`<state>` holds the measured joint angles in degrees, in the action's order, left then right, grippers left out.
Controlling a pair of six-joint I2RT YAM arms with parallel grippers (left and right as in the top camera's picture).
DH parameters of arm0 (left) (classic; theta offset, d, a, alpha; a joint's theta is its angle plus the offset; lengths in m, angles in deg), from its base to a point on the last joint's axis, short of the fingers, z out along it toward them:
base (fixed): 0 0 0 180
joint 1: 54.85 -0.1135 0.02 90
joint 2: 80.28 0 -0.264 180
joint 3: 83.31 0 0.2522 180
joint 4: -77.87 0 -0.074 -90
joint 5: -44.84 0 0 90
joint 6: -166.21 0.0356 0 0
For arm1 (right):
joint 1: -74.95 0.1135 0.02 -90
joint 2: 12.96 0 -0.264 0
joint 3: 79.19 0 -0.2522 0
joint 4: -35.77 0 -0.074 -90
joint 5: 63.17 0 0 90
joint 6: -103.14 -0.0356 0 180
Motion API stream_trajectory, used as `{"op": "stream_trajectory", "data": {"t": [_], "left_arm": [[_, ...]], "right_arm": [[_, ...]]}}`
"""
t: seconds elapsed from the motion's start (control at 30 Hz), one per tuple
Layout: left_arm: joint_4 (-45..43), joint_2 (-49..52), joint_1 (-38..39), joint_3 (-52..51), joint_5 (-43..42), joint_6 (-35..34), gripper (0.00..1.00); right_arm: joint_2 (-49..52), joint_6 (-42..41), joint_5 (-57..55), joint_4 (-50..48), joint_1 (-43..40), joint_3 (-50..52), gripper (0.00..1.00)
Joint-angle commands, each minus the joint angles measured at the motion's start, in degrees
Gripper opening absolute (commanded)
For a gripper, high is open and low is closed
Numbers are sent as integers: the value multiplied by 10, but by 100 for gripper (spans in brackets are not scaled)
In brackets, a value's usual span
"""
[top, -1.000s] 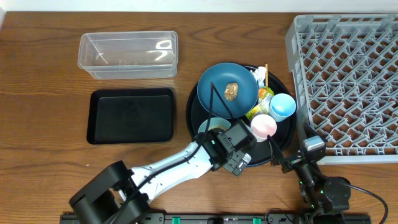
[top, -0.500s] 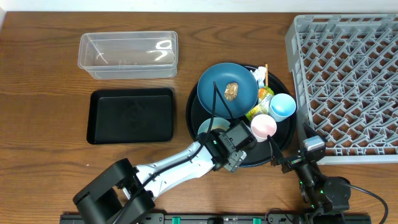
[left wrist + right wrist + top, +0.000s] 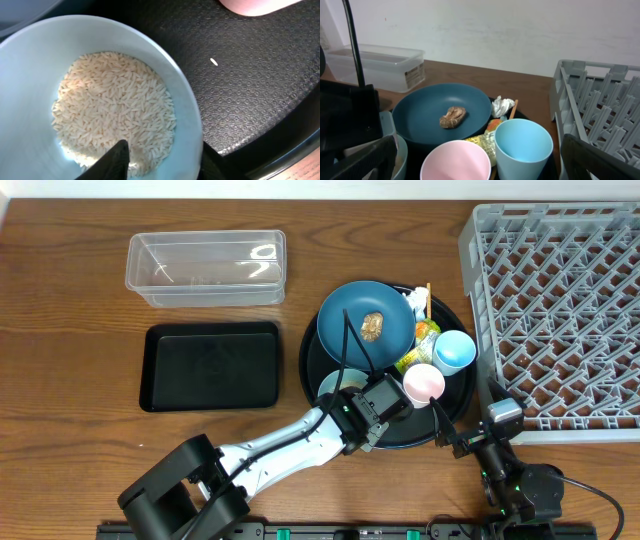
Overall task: Sort waste into correct bins and load items into the dishwasher rack
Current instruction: 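Reach the left gripper to the light-blue rice bowl and grasp its rim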
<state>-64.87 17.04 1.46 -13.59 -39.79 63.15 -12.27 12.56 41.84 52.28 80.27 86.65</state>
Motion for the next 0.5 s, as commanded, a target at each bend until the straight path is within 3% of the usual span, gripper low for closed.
{"op": "stream_trajectory", "data": {"t": [0.0, 0.13, 0.47], "left_arm": [[0, 7, -1, 5, 13, 6, 37], [2, 7, -1, 5, 13, 6, 35], [2, 7, -1, 5, 13, 5, 9]], "right_arm": [[0, 7, -2, 3, -8, 1, 99], [0, 7, -2, 3, -8, 1, 99], [0, 6, -2, 3, -8, 1, 99]]}}
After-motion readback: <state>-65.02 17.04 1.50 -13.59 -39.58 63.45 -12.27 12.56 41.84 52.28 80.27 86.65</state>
